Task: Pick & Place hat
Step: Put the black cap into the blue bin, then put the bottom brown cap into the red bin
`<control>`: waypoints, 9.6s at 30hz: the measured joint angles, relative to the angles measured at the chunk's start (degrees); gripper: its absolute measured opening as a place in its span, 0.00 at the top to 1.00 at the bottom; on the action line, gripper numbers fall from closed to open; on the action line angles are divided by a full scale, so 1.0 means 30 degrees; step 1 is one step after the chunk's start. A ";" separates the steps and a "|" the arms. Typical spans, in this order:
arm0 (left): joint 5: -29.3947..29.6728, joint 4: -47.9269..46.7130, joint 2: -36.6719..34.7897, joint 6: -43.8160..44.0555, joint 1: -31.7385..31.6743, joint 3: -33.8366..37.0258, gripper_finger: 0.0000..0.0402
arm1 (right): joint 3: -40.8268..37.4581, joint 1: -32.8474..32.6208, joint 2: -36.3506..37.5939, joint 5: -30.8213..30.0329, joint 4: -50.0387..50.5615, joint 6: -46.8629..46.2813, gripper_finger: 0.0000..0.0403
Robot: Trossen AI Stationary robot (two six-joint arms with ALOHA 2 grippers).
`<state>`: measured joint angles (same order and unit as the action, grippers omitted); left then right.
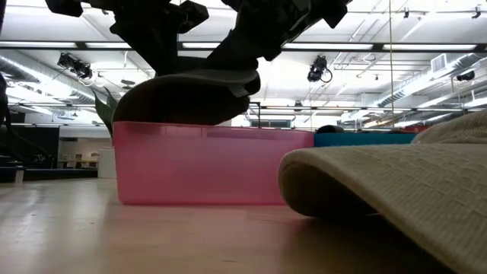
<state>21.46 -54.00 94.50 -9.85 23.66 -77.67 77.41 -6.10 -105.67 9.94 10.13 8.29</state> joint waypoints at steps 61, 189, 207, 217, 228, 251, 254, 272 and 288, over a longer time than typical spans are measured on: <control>0.6430 0.0350 -0.1435 0.3463 0.3196 -0.2331 0.56 | -1.2777 -0.0170 1.6214 0.2447 0.1756 0.4065 0.99; -0.1881 1.0658 -1.0178 -0.1368 -0.2295 0.7286 0.56 | -0.8750 0.2146 1.0617 -0.6814 0.6173 -0.5525 0.60; -0.1881 1.0877 -1.0178 -0.1288 -0.2291 0.7283 0.56 | -0.8659 0.3880 0.4746 -0.4573 0.4870 -0.4954 0.60; -0.1675 1.0859 -1.0178 -0.1284 -0.2288 0.7286 0.56 | -0.8779 0.3545 0.8821 -0.4447 0.5598 -0.5084 0.60; -0.1716 0.9802 -1.2558 0.1577 -0.2177 0.7249 0.56 | -0.8772 0.2575 1.1451 -0.4502 0.5088 -0.5873 0.60; -0.2722 1.5999 -1.9234 0.1151 -0.5354 1.4026 0.56 | -0.8750 0.2138 1.1489 -0.4513 0.4932 -0.5958 0.60; -0.2807 1.8007 -2.0629 0.1075 -0.5583 1.5513 0.56 | -0.8750 0.2138 1.1489 -0.4658 0.4925 -0.5955 0.60; -0.1295 1.9524 -2.7323 0.1561 -0.5581 1.9183 0.56 | -0.8728 0.2138 1.1497 -0.4710 0.4925 -0.5608 0.60; -0.2165 2.3859 -3.1168 -0.0209 -0.5581 2.3189 0.56 | -0.8728 0.2138 1.1504 -0.4690 0.4925 -0.5601 0.60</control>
<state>14.96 17.58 0.99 -10.48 6.92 -8.10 51.22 0.32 -71.16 -4.13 24.91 -8.51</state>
